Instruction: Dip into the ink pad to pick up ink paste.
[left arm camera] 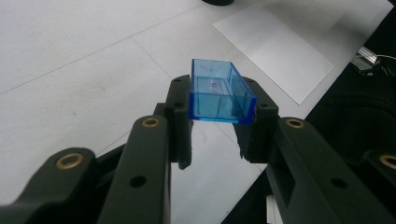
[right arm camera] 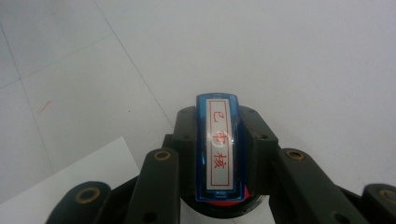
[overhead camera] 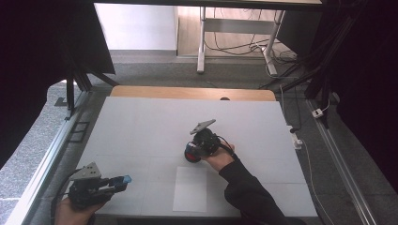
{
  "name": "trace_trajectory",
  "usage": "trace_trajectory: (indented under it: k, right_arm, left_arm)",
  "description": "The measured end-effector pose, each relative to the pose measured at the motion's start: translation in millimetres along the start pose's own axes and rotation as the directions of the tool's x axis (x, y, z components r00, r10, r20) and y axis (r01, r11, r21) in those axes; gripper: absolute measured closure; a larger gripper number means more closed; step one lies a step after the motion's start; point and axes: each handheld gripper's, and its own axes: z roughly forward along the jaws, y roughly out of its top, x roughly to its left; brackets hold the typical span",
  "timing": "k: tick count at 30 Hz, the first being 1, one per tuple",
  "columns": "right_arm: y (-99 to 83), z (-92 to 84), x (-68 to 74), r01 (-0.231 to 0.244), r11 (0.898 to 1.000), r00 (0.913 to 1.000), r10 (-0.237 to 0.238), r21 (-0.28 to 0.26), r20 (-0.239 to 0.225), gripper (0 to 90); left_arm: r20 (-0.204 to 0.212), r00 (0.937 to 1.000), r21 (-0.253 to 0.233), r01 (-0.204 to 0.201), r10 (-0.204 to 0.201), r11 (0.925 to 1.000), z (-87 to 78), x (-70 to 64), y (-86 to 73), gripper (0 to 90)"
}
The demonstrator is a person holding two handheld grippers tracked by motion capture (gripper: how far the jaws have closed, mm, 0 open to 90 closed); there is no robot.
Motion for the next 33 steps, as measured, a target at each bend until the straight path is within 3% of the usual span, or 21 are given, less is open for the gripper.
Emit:
trace_trajectory:
  k: [5, 10, 19, 26, 33]
  right_arm:
    - [0.6, 0.7, 1.7, 0.01, 1.0, 0.9999, -0.01, 0.006, 0.008, 70.9]
    - [2.6, 2.0, 9.9, 0.08, 0.996, 0.9951, -0.082, 0.027, 0.055, 71.0]
    - [0.3, 1.7, 1.6, 0.006, 1.0, 0.9999, -0.006, 0.008, 0.012, 71.1]
    - [-4.6, 1.8, -9.0, -0.068, 0.997, 0.9966, 0.067, -0.025, -0.048, 71.1]
    - [-1.8, 2.1, 1.4, -0.008, 1.0, 0.9999, 0.008, -0.01, 0.009, 71.1]
  left_arm:
    - [0.0, 1.0, 0.0, 0.001, -0.001, 1.0, 0.1, 0.1, 0.0, 68.5]
    - [0.001, 1.0, 0.0, 0.004, -0.004, 1.0, 0.1, 0.3, 0.0, 68.5]
    - [0.004, 1.0, 0.0, 0.006, -0.006, 1.0, 0.2, 0.7, 0.0, 68.5]
    - [0.006, 0.9999, -0.002, 0.01, -0.01, 0.9999, 0.5, 1.2, 0.3, 68.5]
    - [0.01, 0.9999, 0.0, 0.011, -0.011, 0.9999, 0.7, 1.8, 0.7, 68.5]
